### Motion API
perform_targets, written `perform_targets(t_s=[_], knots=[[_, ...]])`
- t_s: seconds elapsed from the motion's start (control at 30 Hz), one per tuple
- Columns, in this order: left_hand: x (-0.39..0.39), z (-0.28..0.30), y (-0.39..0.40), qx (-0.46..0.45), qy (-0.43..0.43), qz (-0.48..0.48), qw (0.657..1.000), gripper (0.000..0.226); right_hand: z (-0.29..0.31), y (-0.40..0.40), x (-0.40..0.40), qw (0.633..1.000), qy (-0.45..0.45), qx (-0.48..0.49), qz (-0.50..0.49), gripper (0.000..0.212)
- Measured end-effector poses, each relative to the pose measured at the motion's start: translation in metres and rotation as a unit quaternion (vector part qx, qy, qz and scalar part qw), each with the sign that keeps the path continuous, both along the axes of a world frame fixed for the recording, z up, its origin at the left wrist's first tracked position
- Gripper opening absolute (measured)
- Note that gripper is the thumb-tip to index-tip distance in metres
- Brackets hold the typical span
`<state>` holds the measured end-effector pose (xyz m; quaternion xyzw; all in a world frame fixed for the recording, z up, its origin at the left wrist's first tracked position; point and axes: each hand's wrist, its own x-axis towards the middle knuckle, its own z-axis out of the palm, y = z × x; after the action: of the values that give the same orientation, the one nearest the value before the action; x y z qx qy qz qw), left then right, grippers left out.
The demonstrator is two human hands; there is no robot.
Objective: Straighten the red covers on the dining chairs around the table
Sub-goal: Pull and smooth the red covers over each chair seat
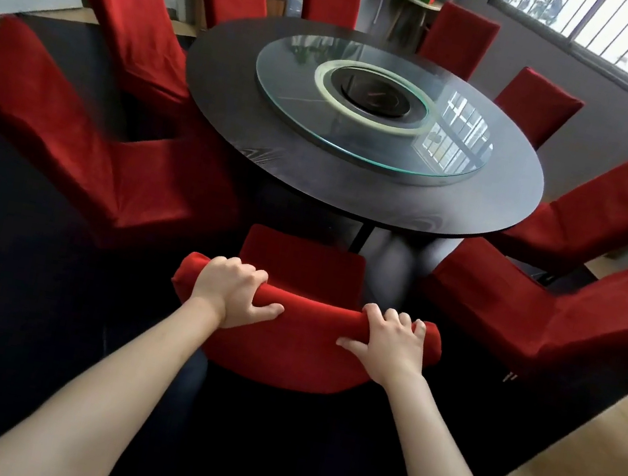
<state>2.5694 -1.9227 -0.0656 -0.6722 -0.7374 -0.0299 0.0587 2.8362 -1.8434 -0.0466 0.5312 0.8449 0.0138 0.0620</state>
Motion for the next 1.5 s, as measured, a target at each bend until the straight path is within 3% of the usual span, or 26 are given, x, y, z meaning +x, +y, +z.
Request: perform_targets(t_s=[0.23,0.33,0.43,0.6,0.83,1.23,1.5], knots=[[-0.002,0.005,-0.008,-0.017,-0.028,-0.044,0.999,0.065,0.007,-0.011,0.006,0.998,0.05,-0.021,-0.04,0.095],[0.001,0.011,-0.009,0.007,-0.077,-0.076,0.994,0.078,0.012,-0.02,0.017,0.995,0.071,-0.009,-0.071,0.099],[0.025,0.023,-0.002,0.052,-0.124,-0.115,0.984,0.084,0.017,-0.026,0.031,0.992,0.082,-0.005,-0.093,0.1],[0.083,0.04,0.019,0.048,-0.147,-0.173,0.973,0.071,0.025,-0.025,0.064,0.98,0.137,0.003,-0.143,0.098],[0.174,0.057,0.063,0.053,-0.138,-0.233,0.961,0.071,0.032,-0.005,0.163,0.96,0.179,0.015,-0.216,0.101],[0.379,0.05,0.162,0.071,-0.203,-0.218,0.952,0.069,0.031,0.072,0.377,0.953,0.178,0.007,-0.244,0.1],[0.472,0.034,0.236,0.04,-0.206,-0.228,0.951,0.065,0.017,0.144,0.471,0.947,0.188,-0.007,-0.26,0.1]])
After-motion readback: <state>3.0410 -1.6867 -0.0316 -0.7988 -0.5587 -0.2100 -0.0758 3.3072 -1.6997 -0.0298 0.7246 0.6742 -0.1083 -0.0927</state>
